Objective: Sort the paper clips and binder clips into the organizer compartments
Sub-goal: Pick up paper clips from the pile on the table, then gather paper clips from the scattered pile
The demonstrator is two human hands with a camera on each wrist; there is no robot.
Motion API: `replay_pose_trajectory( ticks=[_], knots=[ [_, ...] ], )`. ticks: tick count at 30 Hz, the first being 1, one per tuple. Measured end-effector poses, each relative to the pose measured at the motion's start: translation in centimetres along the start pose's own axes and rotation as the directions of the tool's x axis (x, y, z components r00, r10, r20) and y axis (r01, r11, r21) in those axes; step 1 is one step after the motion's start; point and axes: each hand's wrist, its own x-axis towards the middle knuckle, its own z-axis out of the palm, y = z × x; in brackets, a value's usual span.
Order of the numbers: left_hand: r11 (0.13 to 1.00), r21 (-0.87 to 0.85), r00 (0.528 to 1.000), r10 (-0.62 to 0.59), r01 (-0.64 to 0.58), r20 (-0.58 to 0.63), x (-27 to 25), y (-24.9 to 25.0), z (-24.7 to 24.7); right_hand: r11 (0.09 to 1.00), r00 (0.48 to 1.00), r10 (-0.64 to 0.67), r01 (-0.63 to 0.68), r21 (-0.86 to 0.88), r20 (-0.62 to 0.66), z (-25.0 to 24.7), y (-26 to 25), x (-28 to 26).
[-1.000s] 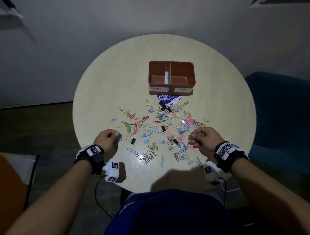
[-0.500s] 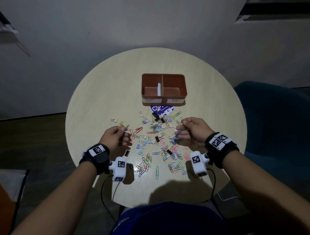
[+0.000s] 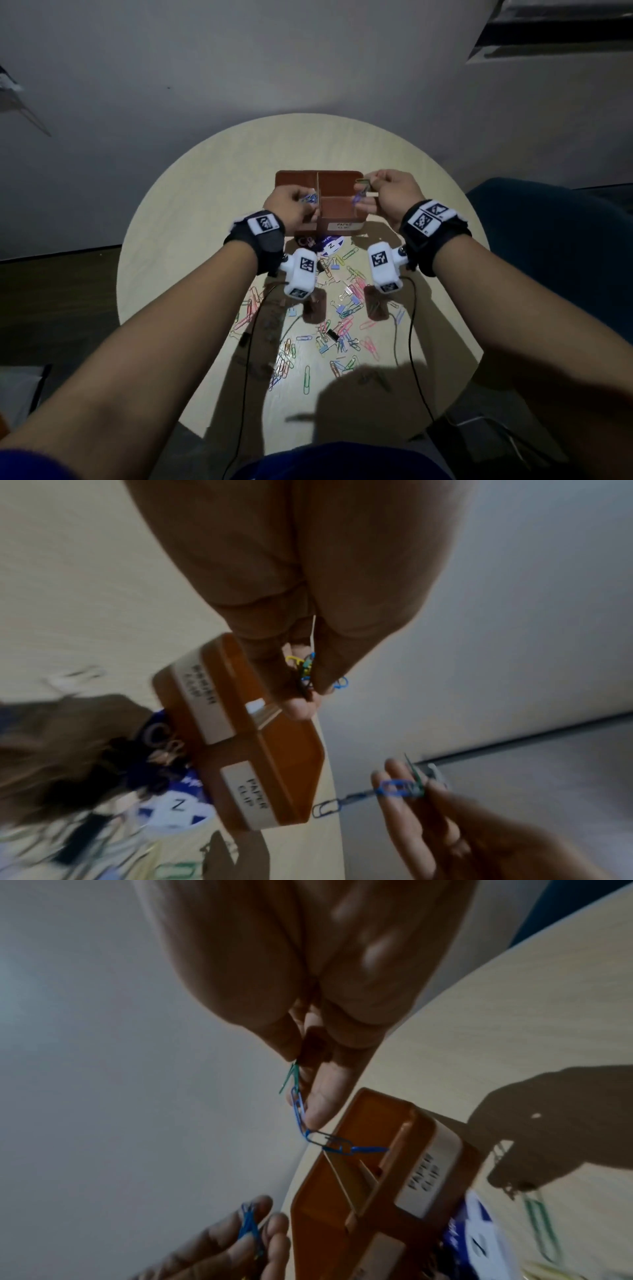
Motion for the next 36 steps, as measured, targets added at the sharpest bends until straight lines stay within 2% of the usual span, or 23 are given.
replay_pose_trajectory(
  ticks=[4, 8, 11, 14, 17, 20, 22, 24, 25, 27, 30, 33, 36],
  knots=[
    [0.985, 0.173, 0.998, 0.034, -0.023, -0.060, 3.5, 2.7, 1.3, 0.995, 0.995, -0.093, 0.092, -0.037, -0.039, 1.0, -2.3, 2.7],
    [0.913, 0.402, 0.998, 0.070, -0.063, -0.004, 4.5, 4.0, 2.6, 0.949, 0.990, -0.136, 0.121, -0.291, -0.034, 0.4, -1.5, 4.4],
    [0.874, 0.484, 0.997, 0.069, -0.044, -0.033, 4.4, 2.7, 2.6, 0.887, 0.995, -0.096, 0.074, -0.455, -0.024, -1.1, 1.0, 4.3],
    [0.877, 0.480, 0.998, 0.046, -0.017, -0.048, 3.1, 0.6, 2.0, 0.909, 1.000, -0.003, -0.009, -0.416, -0.029, -2.3, 4.3, 2.6],
    [0.871, 0.492, 1.000, 0.017, -0.009, -0.012, 0.3, -2.2, 1.2, 0.907, 0.994, 0.109, -0.096, -0.409, 0.007, -3.5, 8.4, -0.2],
    [0.803, 0.596, 0.999, -0.034, 0.016, 0.019, -2.8, -5.8, -0.1, 0.808, 0.989, 0.132, -0.067, -0.586, 0.070, -4.6, 11.8, -3.2],
    [0.768, 0.640, 0.997, -0.064, 0.022, 0.042, -5.1, -8.2, -1.1, 0.687, 0.983, 0.128, 0.009, -0.726, 0.133, -5.2, 13.4, -5.1],
    [0.769, 0.637, 0.993, -0.110, 0.052, 0.053, -7.1, -10.4, -2.2, 0.533, 0.968, 0.142, 0.103, -0.840, 0.209, -5.5, 14.6, -6.6],
    [0.769, 0.636, 0.990, -0.132, 0.067, 0.056, -8.1, -11.5, -2.7, 0.491, 0.961, 0.164, 0.117, -0.863, 0.224, -5.5, 15.0, -7.4],
    [0.740, 0.669, 0.984, -0.164, 0.075, 0.072, -9.6, -13.2, -3.6, 0.445, 0.950, 0.214, 0.112, -0.889, 0.226, -5.6, 16.1, -8.3],
    [0.708, 0.701, 0.977, -0.196, 0.085, 0.079, -11.6, -15.4, -4.6, 0.385, 0.954, 0.221, 0.107, -0.917, 0.204, -6.1, 17.8, -9.4],
    [0.727, 0.675, 0.973, -0.224, 0.125, 0.060, -13.4, -17.0, -4.9, 0.372, 0.959, 0.234, 0.065, -0.926, 0.161, -6.5, 19.0, -10.1],
    [0.744, 0.664, 0.971, -0.209, 0.082, 0.114, -14.5, -18.2, -4.6, 0.334, 0.958, 0.254, 0.042, -0.941, 0.133, -6.6, 20.2, -10.7]
  ],
)
